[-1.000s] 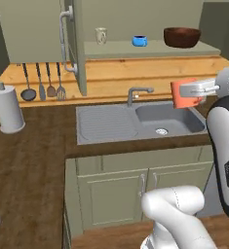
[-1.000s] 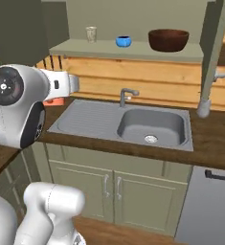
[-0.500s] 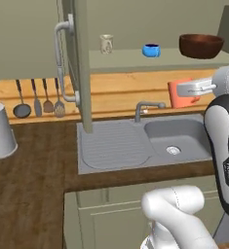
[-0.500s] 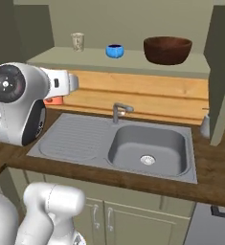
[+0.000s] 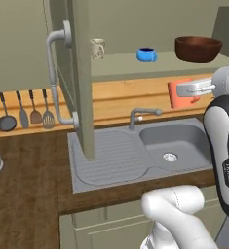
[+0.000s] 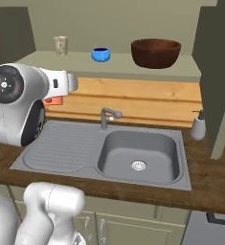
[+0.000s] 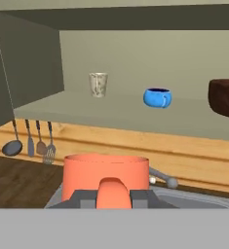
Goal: Gather all objects into one cabinet and sort the glasses and bowls to opposite sides.
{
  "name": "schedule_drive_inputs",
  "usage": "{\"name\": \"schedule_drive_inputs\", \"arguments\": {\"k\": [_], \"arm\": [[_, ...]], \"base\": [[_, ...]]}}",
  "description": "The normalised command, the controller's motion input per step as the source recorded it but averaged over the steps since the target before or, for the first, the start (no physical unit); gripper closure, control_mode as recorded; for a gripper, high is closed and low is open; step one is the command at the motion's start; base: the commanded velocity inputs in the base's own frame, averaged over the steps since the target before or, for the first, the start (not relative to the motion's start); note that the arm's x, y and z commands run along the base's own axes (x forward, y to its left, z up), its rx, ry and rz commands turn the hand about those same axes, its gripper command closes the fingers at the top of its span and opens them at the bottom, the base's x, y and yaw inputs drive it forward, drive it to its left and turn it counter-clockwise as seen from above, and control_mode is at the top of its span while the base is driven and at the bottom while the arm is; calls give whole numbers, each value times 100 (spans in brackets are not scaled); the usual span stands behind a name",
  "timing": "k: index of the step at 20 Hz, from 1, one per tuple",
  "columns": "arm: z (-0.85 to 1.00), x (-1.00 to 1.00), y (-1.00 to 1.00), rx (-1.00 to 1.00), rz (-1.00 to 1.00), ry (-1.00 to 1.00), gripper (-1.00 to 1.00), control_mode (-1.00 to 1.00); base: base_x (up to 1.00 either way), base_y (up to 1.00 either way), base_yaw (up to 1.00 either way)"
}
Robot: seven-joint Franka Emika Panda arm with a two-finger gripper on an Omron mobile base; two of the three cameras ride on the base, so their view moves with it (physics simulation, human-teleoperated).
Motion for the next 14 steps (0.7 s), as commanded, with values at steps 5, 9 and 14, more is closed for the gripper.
{"name": "schedule_drive_inputs", "arguments": {"k": [5,9,14], "arm": [[0,0,0,0,0,0,100,100],[0,0,0,0,2,0,100,-100],[0,13,10,2,6,-3,100,-100]], "base": [[39,34,-15],[32,14,1],[0,0,0]]}}
